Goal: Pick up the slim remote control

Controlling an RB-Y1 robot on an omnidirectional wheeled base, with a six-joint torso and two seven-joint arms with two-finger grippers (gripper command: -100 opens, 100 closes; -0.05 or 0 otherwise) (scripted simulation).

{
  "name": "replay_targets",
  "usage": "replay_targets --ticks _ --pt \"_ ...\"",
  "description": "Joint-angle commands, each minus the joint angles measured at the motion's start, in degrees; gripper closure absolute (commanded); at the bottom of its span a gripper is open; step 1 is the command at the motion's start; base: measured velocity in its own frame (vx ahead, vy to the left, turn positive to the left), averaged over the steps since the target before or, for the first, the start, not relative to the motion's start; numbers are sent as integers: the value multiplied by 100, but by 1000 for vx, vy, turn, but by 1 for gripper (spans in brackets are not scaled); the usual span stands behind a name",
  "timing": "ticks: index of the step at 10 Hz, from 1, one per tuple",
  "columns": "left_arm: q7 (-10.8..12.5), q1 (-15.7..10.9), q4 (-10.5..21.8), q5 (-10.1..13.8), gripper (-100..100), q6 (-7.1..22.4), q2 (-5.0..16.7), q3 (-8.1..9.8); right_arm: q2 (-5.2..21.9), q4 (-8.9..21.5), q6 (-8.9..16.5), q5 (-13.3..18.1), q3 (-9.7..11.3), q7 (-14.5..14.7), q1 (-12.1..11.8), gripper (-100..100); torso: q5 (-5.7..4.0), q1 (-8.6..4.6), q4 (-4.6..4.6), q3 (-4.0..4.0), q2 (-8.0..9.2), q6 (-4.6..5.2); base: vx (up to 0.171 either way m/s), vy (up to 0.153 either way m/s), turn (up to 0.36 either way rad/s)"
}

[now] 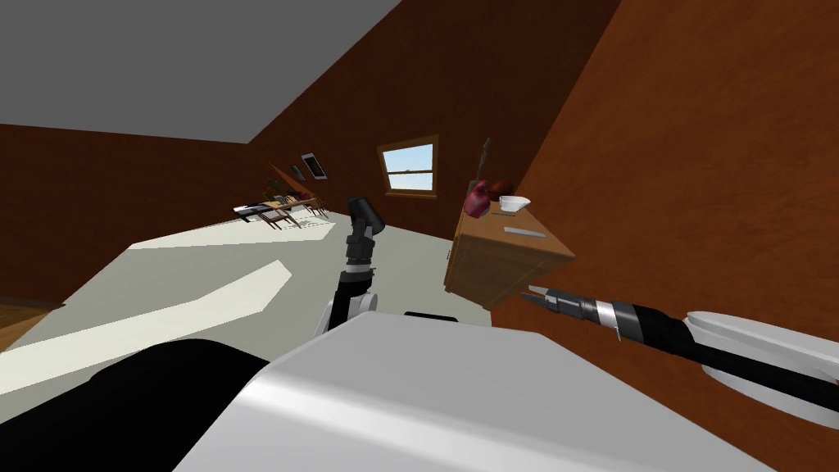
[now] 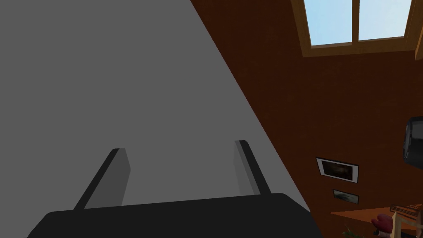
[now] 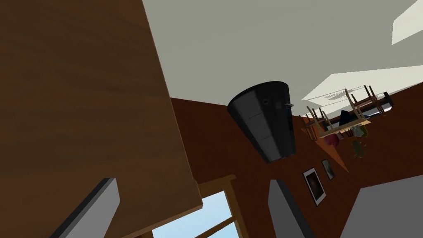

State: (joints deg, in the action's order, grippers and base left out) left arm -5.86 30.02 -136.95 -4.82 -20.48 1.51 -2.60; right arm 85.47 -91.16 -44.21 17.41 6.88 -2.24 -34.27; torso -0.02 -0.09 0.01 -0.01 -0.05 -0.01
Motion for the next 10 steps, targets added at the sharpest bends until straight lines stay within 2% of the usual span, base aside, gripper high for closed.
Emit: replay_targets --ticks 1,2,3,5,8,10 --pt "0 0 0 0 0 0 0 0 286 76 -48 47 8 -14 4 -100 0 0 0 0 0 0 8 -12 116" --pt "0 0 0 0 0 0 0 0 374 76 -48 47 8 -14 4 -100 -1 -1 0 -1 -2 2 6 -7 18" --pt "0 1 0 0 0 0 0 0 582 230 -125 156 43 -23 5 -100 -1 0 0 0 0 5 14 -14 172" --pt "0 1 0 0 0 0 0 0 822 230 -125 156 43 -23 5 -100 -1 -3 -1 -3 -6 3 15 -15 56" --pt "0 1 0 0 0 0 0 1 1404 512 -266 370 126 -38 -1 -100 -2 -6 -2 -6 -9 4 31 -30 168" --pt "0 1 0 0 0 0 0 1 1672 512 -266 370 126 -38 -1 -100 -4 -11 -4 -9 -15 5 29 -32 35"
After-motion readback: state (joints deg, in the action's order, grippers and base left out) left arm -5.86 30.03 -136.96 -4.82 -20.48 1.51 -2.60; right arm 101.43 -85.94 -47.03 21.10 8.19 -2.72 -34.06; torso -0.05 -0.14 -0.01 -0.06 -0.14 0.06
